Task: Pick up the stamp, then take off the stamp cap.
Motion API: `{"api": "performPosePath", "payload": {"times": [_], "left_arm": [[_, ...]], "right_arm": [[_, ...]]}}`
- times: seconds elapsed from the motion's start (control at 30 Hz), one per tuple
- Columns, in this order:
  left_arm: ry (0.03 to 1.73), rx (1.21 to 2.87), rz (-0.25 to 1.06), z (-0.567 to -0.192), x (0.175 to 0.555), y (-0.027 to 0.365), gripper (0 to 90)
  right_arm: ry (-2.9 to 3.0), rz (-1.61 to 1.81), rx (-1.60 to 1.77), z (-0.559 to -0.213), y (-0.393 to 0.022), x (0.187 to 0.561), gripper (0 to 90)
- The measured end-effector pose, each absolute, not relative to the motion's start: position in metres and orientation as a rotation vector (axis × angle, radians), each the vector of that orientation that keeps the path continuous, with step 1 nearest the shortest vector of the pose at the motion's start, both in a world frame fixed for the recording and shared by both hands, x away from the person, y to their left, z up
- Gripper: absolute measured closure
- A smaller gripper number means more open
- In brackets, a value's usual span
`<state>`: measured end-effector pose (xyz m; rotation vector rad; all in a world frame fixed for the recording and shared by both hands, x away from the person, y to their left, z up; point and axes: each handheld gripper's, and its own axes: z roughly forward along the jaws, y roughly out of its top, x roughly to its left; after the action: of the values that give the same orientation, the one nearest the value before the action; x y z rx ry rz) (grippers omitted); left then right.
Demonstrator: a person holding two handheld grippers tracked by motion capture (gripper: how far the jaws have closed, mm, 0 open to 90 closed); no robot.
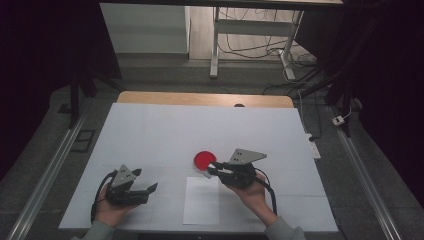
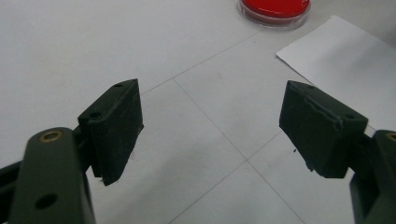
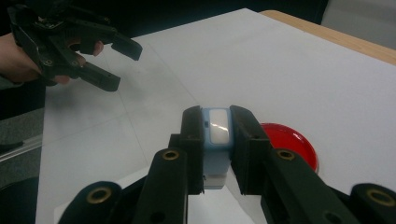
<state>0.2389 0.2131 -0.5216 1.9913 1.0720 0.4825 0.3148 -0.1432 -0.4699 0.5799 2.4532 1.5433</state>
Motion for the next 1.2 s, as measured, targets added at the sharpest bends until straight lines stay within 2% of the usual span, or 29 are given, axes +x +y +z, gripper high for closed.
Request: {"api": "performPosePath", "payload": {"times": [0.8, 1.2], "left_arm": [[0.988, 2.000, 0.548, -0.500, 0.255, 0.185, 21.7], [0.938, 2.004, 0.533, -0.488, 0.268, 0.166, 22.1]], "right_arm": [[2.405, 1.543, 0.634, -0.467, -0.149, 0.317, 75.5], [2.394, 1.551, 0.642, -0.467, -0.150, 0.318, 75.5]]}}
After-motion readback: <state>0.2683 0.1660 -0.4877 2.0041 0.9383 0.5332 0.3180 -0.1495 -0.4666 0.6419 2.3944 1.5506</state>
